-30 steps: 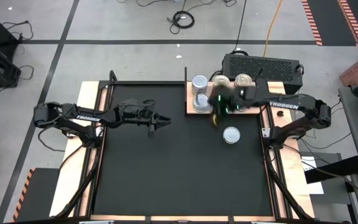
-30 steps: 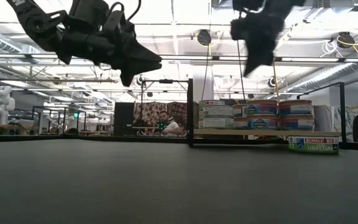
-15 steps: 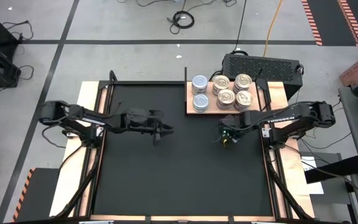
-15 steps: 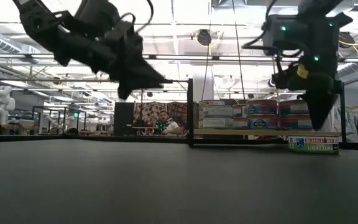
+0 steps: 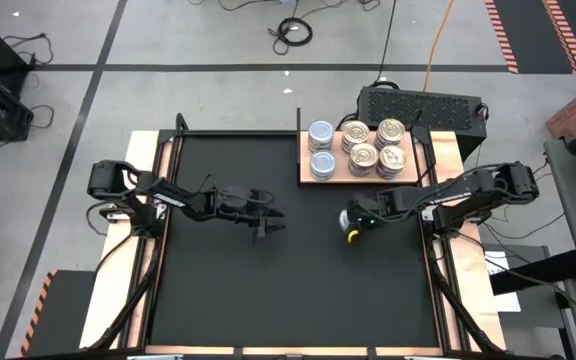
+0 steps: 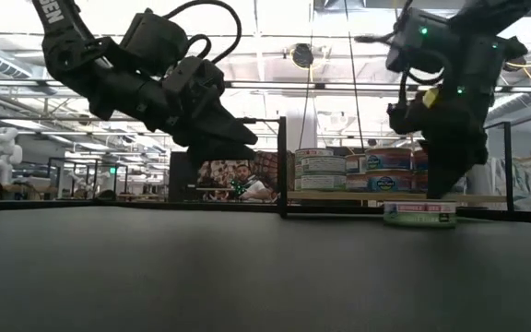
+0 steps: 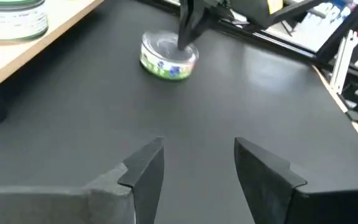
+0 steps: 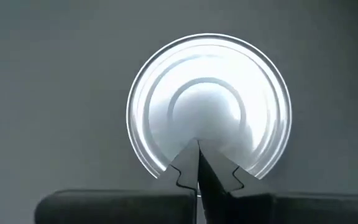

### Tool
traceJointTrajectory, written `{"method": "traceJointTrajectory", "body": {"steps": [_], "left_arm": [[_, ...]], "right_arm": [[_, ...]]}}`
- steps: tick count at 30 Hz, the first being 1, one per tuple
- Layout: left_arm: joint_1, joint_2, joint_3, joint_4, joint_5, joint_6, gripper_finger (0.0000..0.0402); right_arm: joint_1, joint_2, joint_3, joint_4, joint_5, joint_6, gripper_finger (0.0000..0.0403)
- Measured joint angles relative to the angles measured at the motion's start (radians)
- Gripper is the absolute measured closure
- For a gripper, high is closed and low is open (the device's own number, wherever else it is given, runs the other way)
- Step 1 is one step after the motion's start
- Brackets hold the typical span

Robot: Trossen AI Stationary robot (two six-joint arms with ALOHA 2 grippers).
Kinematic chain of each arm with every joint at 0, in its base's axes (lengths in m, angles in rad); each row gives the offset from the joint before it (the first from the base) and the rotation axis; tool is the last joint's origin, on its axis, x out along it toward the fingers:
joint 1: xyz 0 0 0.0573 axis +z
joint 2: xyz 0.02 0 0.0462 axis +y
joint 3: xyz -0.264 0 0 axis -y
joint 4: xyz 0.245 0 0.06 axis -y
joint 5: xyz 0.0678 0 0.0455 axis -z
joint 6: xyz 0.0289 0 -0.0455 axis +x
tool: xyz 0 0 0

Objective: Stack canned seafood by type on shelf
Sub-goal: Stack the green tuna can on top of the other green tuna can on the shelf

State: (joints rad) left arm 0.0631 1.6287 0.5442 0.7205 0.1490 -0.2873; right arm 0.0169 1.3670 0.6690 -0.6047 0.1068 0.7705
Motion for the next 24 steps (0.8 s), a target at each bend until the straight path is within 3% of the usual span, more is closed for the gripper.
{"method": "traceJointTrajectory", "body": {"steps": [6, 15, 19, 24], "left_arm": [[0.000, -0.003, 0.000, 0.008, 0.000, 0.003, 0.0207], [0.003, -0.003, 0.000, -0.024, 0.001, -0.292, 0.0207], [0.003, -0.003, 0.000, -0.061, 0.004, -0.339, 0.0207], [0.003, -0.004, 0.000, -0.082, 0.004, -0.416, 0.0207]], "right_arm": [[0.030, 0.029, -0.007, 0.271, -0.075, -0.038, 0.0402], [0.044, 0.229, 0.000, 0.667, -0.069, -0.101, 0.0403], [0.043, 0.331, 0.001, 0.942, -0.143, -0.151, 0.0403], [0.054, 0.365, 0.071, 1.016, -0.248, -0.260, 0.0403]]}}
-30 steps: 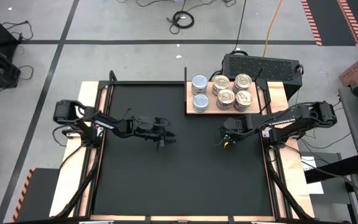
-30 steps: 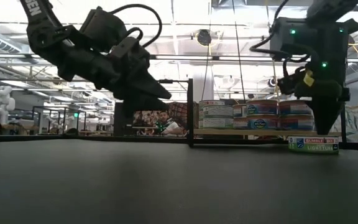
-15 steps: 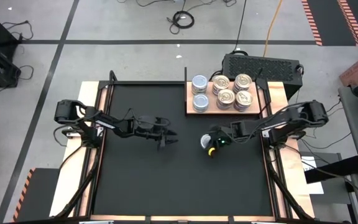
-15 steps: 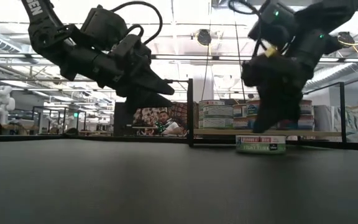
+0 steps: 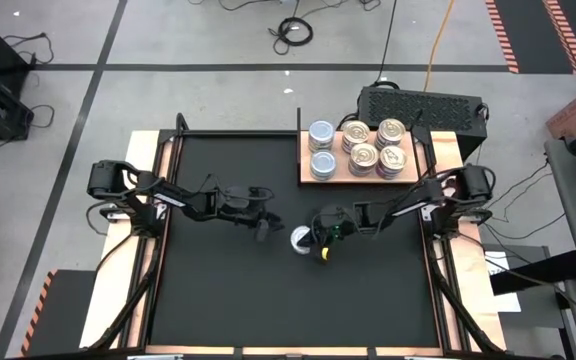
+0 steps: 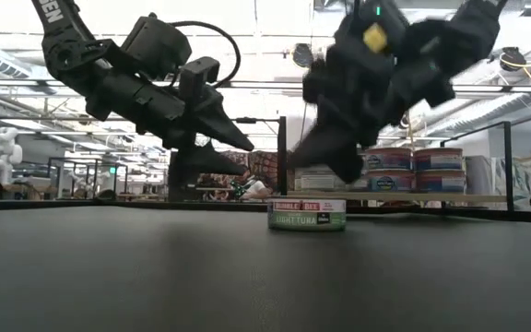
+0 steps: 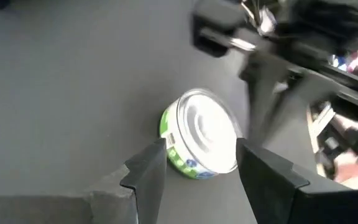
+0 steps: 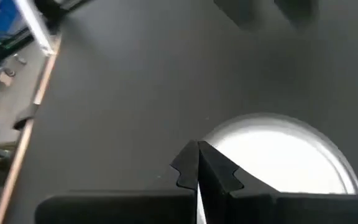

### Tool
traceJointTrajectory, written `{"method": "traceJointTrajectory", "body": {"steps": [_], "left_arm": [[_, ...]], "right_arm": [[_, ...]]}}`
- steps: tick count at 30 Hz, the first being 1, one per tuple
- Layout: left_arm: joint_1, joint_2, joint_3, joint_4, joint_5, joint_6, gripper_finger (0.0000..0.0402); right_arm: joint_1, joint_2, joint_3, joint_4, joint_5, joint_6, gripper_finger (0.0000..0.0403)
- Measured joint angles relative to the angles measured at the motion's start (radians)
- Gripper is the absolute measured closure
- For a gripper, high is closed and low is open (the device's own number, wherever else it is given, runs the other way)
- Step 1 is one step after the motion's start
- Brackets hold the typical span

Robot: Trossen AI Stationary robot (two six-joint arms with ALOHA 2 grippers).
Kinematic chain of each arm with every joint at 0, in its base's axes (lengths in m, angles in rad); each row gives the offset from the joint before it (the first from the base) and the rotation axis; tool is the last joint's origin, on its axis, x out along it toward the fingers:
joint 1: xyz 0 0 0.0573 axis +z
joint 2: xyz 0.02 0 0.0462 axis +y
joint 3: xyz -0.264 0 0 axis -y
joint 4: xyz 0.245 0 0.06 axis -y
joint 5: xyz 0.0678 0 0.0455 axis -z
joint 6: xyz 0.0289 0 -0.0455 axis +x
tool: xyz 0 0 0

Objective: Stack canned seafood by type on shelf
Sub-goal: Stack the green tuna can on top of the other green tuna can on the shelf

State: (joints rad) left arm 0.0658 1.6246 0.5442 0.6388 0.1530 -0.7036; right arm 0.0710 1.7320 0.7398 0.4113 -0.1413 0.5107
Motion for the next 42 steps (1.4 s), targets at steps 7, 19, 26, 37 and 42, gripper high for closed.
{"method": "traceJointTrajectory", "body": {"steps": [7, 19, 26, 37, 42], "left_arm": [[-0.001, 0.000, 0.000, -0.062, -0.004, -0.190, 0.0207], [-0.024, 0.083, 0.255, -0.351, -0.076, -0.029, 0.0207], [-0.043, 0.215, 0.410, -0.536, -0.052, 0.051, 0.0208], [-0.027, 0.245, 0.450, -0.608, 0.069, 0.057, 0.0210], [-0.011, 0.244, 0.451, -0.617, 0.080, 0.063, 0.0239]], "right_arm": [[0.058, -0.183, 0.054, -0.291, 0.133, -0.089, 0.0403], [0.264, -0.233, 0.054, -0.675, 0.291, 0.056, 0.0403], [0.271, -0.195, 0.053, -0.680, 0.390, 0.041, 0.0403], [0.287, -0.204, 0.053, -0.678, 0.428, -0.010, 0.0403], [0.287, -0.204, 0.053, -0.676, 0.428, -0.018, 0.0403]]}}
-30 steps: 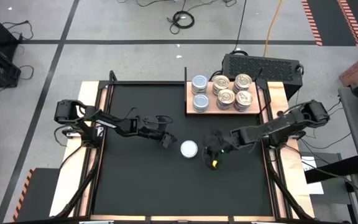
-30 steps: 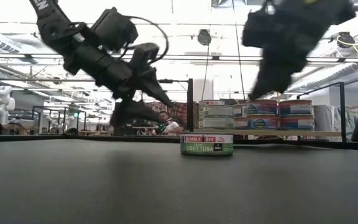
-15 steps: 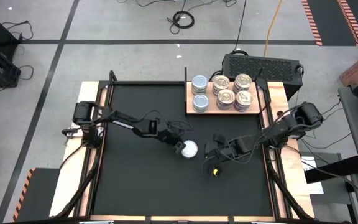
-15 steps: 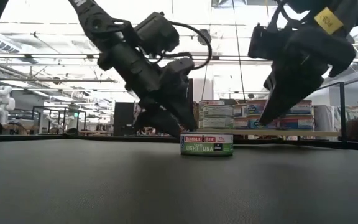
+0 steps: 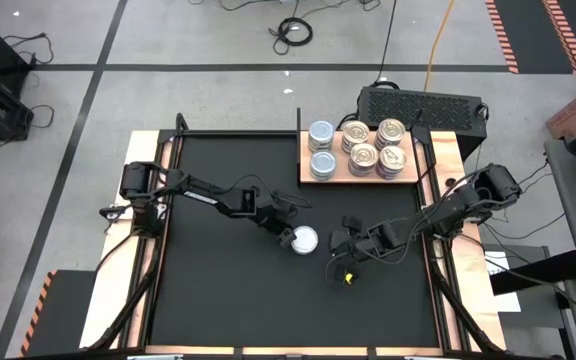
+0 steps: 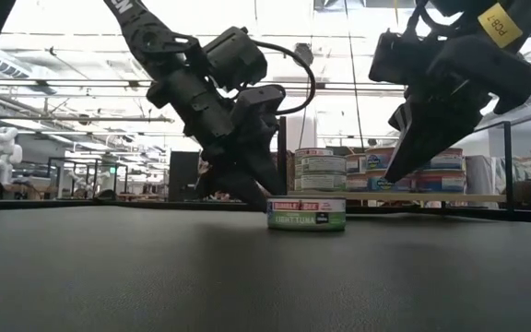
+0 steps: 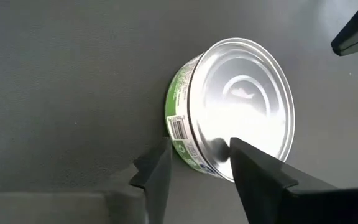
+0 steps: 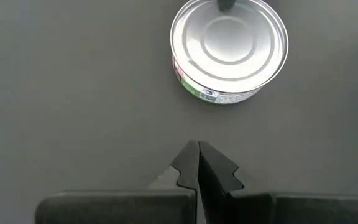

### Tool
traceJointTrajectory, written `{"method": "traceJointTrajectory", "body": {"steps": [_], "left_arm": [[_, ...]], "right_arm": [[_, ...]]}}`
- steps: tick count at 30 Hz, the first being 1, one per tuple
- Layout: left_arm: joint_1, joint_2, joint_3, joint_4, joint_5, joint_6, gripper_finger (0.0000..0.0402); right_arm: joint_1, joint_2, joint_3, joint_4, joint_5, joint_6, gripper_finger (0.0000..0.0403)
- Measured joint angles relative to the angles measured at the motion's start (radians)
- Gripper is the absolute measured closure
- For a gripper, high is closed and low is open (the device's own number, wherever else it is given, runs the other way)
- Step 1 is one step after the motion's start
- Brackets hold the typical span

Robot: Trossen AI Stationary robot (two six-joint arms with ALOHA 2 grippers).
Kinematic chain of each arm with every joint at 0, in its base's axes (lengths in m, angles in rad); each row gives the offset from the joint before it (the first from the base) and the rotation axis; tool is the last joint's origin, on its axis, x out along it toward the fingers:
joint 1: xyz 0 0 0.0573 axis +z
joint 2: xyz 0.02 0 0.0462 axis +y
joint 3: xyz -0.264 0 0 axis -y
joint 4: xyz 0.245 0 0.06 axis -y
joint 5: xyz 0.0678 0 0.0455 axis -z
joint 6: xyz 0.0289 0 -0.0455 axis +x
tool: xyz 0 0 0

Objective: Stack canned seafood by type on shelf
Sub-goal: Stack the green tuna can on top of the other green tuna can on the shelf

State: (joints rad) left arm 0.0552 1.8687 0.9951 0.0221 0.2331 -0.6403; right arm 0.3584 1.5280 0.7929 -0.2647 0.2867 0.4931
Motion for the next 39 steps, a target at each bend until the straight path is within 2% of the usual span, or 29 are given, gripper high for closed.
{"method": "traceJointTrajectory", "body": {"steps": [7, 13, 15, 23, 30, 39], "left_arm": [[0.012, -0.002, 0.001, -0.003, 0.003, 0.050, 0.0303], [0.024, -0.003, 0.002, 0.002, 0.004, 0.071, 0.0381], [0.029, -0.003, 0.002, 0.003, 0.011, 0.071, 0.0395], [0.062, 0.002, 0.011, -0.001, 0.137, 0.047, 0.0400], [0.092, 0.003, 0.068, -0.017, 0.256, 0.017, 0.0400], [0.121, -0.003, 0.169, -0.015, 0.321, -0.008, 0.0401]], "right_arm": [[0.000, 0.000, 0.000, 0.001, 0.000, 0.000, 0.0403], [0.000, 0.000, 0.000, 0.001, 0.000, 0.000, 0.0403], [0.000, 0.000, 0.000, 0.001, 0.000, 0.000, 0.0403], [0.000, 0.000, 0.000, -0.001, -0.001, 0.014, 0.0403], [0.006, 0.000, 0.000, -0.005, -0.004, 0.018, 0.0403], [0.030, -0.001, 0.000, -0.012, -0.004, 0.019, 0.0403]]}}
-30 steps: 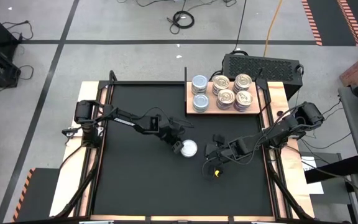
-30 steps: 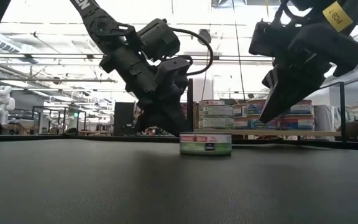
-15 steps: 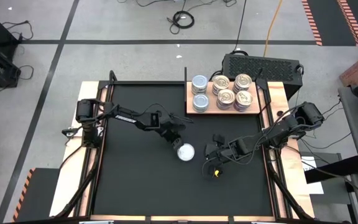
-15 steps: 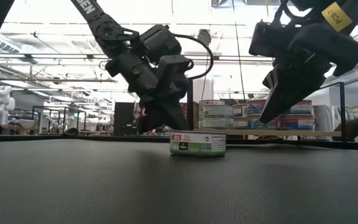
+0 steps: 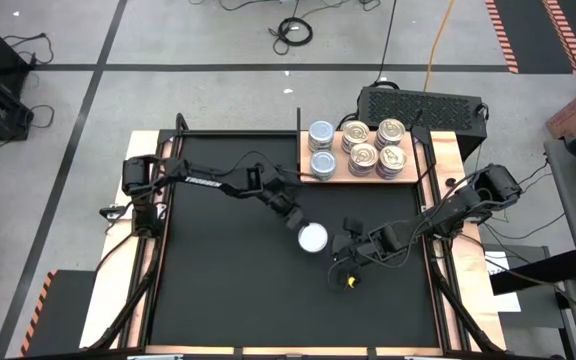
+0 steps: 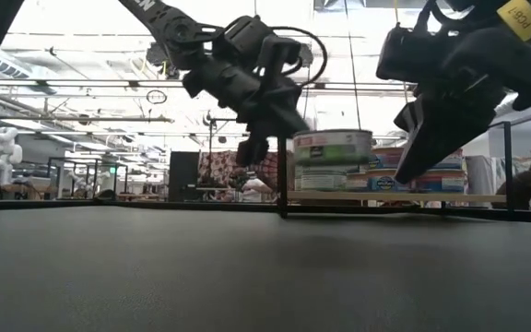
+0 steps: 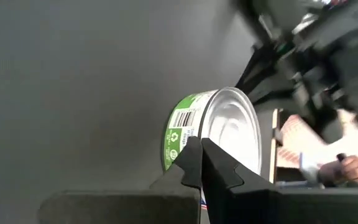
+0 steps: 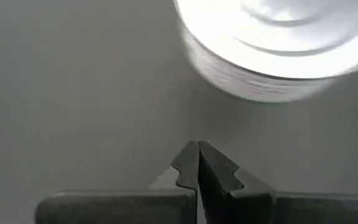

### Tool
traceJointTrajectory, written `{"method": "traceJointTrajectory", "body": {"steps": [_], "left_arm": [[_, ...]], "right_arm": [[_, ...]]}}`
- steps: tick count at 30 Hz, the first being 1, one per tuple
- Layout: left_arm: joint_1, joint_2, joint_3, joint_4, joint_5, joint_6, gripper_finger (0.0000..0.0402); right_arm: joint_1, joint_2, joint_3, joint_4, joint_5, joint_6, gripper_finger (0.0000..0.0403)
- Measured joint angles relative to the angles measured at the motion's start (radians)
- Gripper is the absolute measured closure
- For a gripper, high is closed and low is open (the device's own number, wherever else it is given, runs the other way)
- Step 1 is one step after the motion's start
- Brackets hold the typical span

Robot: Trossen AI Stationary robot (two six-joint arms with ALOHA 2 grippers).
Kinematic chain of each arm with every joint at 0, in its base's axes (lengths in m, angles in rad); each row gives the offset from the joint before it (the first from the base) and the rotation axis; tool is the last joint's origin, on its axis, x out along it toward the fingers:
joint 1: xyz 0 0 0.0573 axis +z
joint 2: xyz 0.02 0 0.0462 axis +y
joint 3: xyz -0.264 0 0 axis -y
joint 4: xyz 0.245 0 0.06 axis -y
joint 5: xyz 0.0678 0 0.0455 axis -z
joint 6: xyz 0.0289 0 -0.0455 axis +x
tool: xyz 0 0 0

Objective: Stack canned seafood by type on shelf
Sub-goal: Stack the green tuna can on top of the other green tuna can on the shelf

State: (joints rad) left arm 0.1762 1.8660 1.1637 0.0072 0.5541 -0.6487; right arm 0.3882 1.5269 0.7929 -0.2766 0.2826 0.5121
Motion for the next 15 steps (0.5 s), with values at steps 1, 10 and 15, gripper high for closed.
{"method": "traceJointTrajectory", "body": {"steps": [1, 10, 15], "left_arm": [[0.003, 0.000, 0.012, -0.002, 0.001, 0.000, 0.0401], [0.050, -0.001, 0.100, -0.006, 0.029, -0.021, 0.0401], [0.085, -0.001, 0.119, -0.010, 0.029, -0.026, 0.0401]], "right_arm": [[0.001, 0.000, 0.000, -0.004, 0.000, 0.000, 0.0403], [0.015, -0.001, 0.000, -0.078, 0.000, 0.052, 0.0403], [0.026, -0.001, 0.000, -0.077, -0.003, 0.053, 0.0403]]}}
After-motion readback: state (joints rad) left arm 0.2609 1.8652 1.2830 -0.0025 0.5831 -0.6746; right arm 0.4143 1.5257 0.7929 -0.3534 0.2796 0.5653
